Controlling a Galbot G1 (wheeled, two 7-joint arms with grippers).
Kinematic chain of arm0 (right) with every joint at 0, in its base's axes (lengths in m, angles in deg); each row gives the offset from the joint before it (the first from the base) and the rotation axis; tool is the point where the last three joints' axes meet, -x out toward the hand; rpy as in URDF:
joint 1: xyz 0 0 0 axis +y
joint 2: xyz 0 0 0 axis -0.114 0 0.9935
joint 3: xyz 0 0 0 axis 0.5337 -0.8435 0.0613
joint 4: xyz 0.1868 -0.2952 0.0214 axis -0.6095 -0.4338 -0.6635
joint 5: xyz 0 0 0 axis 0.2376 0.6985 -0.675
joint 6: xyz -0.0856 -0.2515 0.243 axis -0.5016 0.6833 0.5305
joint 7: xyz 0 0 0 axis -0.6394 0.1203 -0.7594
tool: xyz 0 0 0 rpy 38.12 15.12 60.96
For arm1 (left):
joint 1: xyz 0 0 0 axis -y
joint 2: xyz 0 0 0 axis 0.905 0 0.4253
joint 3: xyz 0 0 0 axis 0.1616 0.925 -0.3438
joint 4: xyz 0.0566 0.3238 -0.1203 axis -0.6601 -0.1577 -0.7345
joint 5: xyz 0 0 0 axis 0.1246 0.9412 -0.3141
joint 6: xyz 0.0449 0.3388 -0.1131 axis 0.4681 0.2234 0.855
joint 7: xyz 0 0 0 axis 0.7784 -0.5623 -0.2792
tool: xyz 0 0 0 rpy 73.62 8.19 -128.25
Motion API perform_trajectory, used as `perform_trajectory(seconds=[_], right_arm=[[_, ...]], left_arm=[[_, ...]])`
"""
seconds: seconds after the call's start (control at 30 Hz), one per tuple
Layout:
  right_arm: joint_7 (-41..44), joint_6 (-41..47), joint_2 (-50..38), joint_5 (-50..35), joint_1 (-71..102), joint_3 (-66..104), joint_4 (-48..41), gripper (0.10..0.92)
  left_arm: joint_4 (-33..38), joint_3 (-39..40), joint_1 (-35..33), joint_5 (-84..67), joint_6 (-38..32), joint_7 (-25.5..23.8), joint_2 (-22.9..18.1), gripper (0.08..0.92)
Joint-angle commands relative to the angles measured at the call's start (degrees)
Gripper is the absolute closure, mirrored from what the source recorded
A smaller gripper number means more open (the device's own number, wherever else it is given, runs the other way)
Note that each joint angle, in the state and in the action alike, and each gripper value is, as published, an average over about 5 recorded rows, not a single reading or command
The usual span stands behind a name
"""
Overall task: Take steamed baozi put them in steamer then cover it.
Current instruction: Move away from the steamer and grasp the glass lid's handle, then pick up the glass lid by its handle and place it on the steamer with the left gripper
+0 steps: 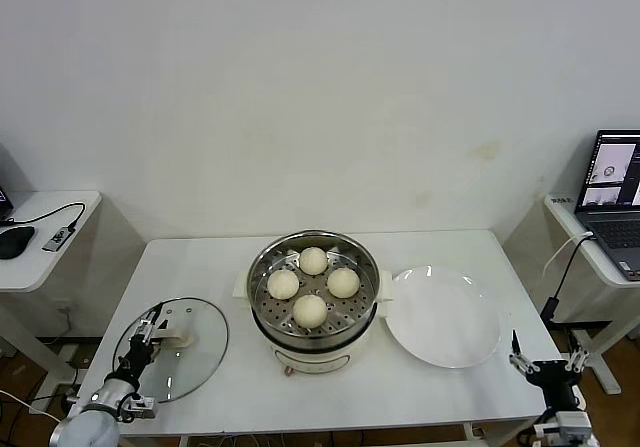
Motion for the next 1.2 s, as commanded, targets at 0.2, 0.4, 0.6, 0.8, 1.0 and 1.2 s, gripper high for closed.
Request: perform_trajectory(seconds=[0.2,0.4,0.6,0.8,1.0,1.2], right_arm=[[0.6,0.72,-0.43,-0.11,-0.16,-1.59,1.12,0.203],[0.53,-0.12,-0.35,-0.23,0.23,-1.94,1.68,0.203],[0.59,-0.28,-0.58,-0.43,0.45,-2.2,2.36,0.203],[0.83,0.26,-0.56,-0.3,1.18,-2.79,4.03,0.203],[0.74,-0.17,-0.68,0.24,2.31,-3.02,4.38,0.203],[0.49,-0.89,-0.69,1.07,3.53,-3.47,4.57,0.203]], left_arm=[[-1.71,-0.09,0.23,-2.47,-0.83,1.05,-0.83,0.581],[0.97,-0.83,-1.18,-2.8,-0.76,2.33,-1.18,0.754],[8.67,-2.6,-6.15,-4.51,2.14,4.21,-0.52,0.853],[25.06,-6.06,-14.12,-7.88,11.71,2.37,1.35,0.853],[36.22,-9.9,-18.8,-11.41,21.06,-4.53,3.4,0.853],[42.79,-7.4,-17.73,-16.75,26.47,-11.49,5.78,0.853]])
